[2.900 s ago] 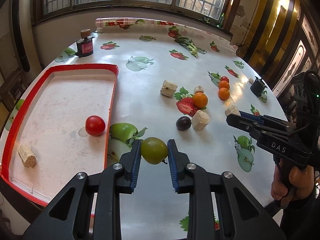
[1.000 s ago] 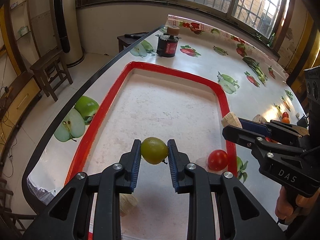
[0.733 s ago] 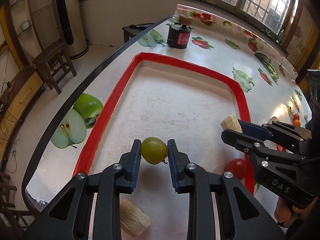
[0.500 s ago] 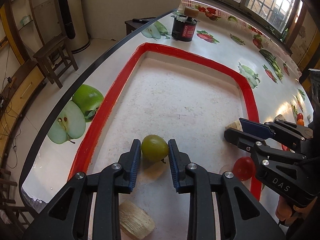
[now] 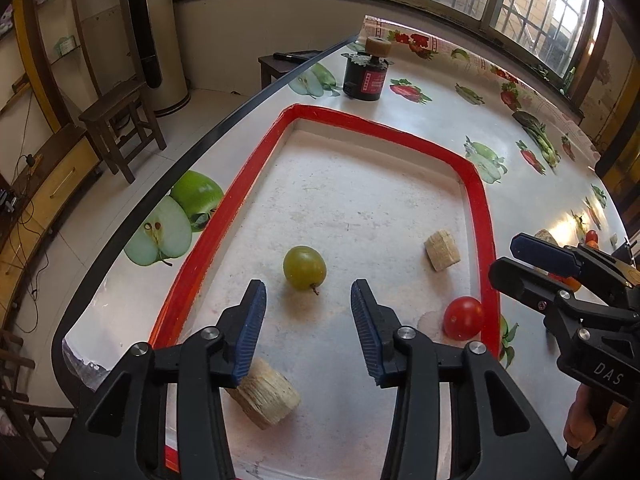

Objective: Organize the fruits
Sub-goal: 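Open left tool to drop the plum while right tool releases the cob in tray, then move both tools back toward the dark plum and cob pieces, then grasp the dark plum with left tool while right tool grasps a beige cob piece, then lift the dark plum and cob piece toward the tray with both tools, then carry the dark plum and cob piece over the red-rimmed tray with both tools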

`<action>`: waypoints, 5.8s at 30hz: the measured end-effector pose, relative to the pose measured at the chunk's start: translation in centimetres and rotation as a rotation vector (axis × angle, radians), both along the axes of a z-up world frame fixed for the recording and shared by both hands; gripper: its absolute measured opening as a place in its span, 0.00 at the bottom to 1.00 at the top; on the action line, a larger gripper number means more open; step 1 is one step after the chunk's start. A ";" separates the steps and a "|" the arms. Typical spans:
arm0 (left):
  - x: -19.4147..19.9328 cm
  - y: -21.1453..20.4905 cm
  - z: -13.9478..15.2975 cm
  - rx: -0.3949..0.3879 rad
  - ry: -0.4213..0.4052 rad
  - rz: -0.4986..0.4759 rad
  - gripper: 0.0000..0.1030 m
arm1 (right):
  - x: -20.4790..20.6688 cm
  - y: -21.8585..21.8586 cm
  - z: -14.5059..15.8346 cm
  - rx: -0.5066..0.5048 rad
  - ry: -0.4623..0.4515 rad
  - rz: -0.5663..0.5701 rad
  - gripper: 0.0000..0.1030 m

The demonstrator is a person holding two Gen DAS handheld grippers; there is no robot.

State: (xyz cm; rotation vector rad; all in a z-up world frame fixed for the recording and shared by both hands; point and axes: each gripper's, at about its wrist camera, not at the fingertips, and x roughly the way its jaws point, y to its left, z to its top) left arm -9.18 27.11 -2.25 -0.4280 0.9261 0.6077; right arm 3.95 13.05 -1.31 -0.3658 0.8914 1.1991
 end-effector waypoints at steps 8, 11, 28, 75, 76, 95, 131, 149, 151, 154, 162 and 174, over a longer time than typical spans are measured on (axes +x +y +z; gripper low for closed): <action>-0.3 -3.9 1.9 0.019 -0.066 -0.048 0.41 | -0.5 -5.1 2.0 0.055 0.003 -0.042 0.47; -0.1 -5.1 2.2 0.025 -0.069 -0.070 0.41 | -0.5 -7.1 2.3 0.063 -0.001 -0.071 0.51; 1.1 -10.2 3.5 0.049 -0.079 -0.155 0.52 | 1.8 -17.1 2.0 0.066 -0.001 -0.237 0.53; 12.4 -19.2 -2.3 -0.030 0.020 -0.449 0.47 | 7.8 -26.6 -2.1 0.010 0.053 -0.451 0.53; 12.8 -19.2 -2.6 -0.037 0.020 -0.459 0.40 | 7.8 -26.5 -2.1 0.009 0.054 -0.451 0.53; 8.4 -15.2 -0.5 -0.073 -0.067 -0.403 0.21 | 5.8 -17.3 -4.0 -0.028 0.073 -0.290 0.43; 0.3 -11.7 2.1 -0.012 -0.127 -0.262 0.21 | -0.9 -14.3 0.3 0.018 -0.007 -0.175 0.30; -2.1 -8.8 1.3 -0.031 -0.132 -0.201 0.21 | -2.9 -10.7 0.2 0.003 -0.013 -0.113 0.30; -2.3 -8.5 1.3 -0.031 -0.132 -0.194 0.21 | -3.1 -10.2 0.2 0.002 -0.012 -0.104 0.30; -2.5 -7.9 1.1 -0.035 -0.131 -0.179 0.21 | -3.3 -9.5 0.1 0.000 -0.010 -0.090 0.30; -3.5 -6.0 0.4 -0.054 -0.124 -0.134 0.21 | -3.6 -7.7 0.0 0.000 0.000 -0.058 0.30; -1.7 -3.5 -0.4 -0.090 -0.117 -0.105 0.21 | -0.2 -2.2 0.2 0.014 0.022 -0.050 0.28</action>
